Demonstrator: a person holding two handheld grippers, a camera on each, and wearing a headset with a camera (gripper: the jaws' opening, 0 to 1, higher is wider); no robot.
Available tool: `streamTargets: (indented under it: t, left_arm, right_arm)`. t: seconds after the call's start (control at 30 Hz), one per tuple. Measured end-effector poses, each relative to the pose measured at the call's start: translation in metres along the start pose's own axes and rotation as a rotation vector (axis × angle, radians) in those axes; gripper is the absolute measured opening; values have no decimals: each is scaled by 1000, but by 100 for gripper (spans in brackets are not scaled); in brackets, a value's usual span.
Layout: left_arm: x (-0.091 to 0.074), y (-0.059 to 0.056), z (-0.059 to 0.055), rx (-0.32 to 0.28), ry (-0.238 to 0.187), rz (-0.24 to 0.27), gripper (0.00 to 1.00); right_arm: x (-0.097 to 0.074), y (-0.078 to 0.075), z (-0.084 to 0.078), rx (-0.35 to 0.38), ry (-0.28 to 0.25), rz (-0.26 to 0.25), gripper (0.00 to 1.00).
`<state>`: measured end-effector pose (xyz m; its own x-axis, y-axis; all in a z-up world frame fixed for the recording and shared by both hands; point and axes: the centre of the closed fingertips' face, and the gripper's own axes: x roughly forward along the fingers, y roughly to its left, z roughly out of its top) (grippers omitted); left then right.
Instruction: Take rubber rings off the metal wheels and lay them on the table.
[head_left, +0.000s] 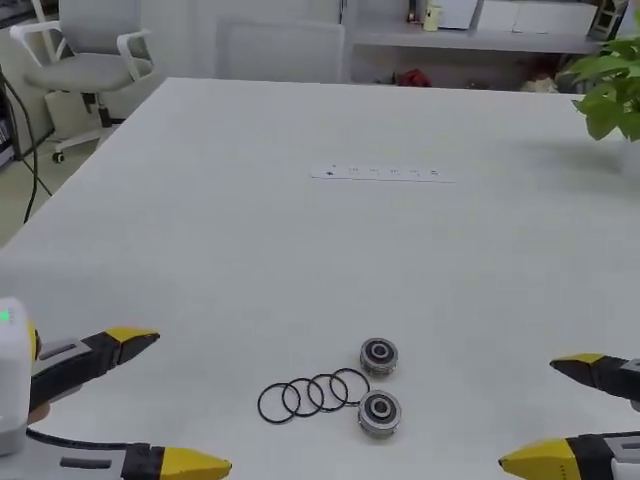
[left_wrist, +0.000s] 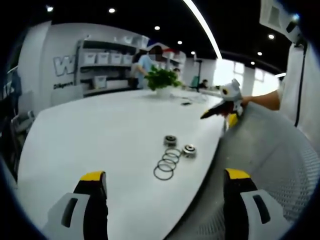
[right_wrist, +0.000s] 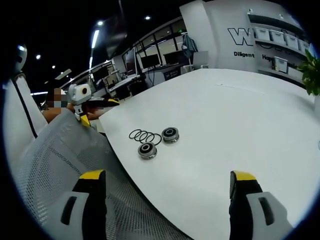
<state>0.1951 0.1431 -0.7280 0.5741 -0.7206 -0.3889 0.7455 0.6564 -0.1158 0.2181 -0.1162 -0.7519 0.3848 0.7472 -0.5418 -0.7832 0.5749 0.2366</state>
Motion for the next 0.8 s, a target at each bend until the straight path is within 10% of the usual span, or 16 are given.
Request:
streamTargets:
  t: [0.8]
  left_arm:
    - [-10, 0, 7, -21, -41, 52, 96]
  right_arm:
    - [1, 5, -10, -21, 36, 11, 98]
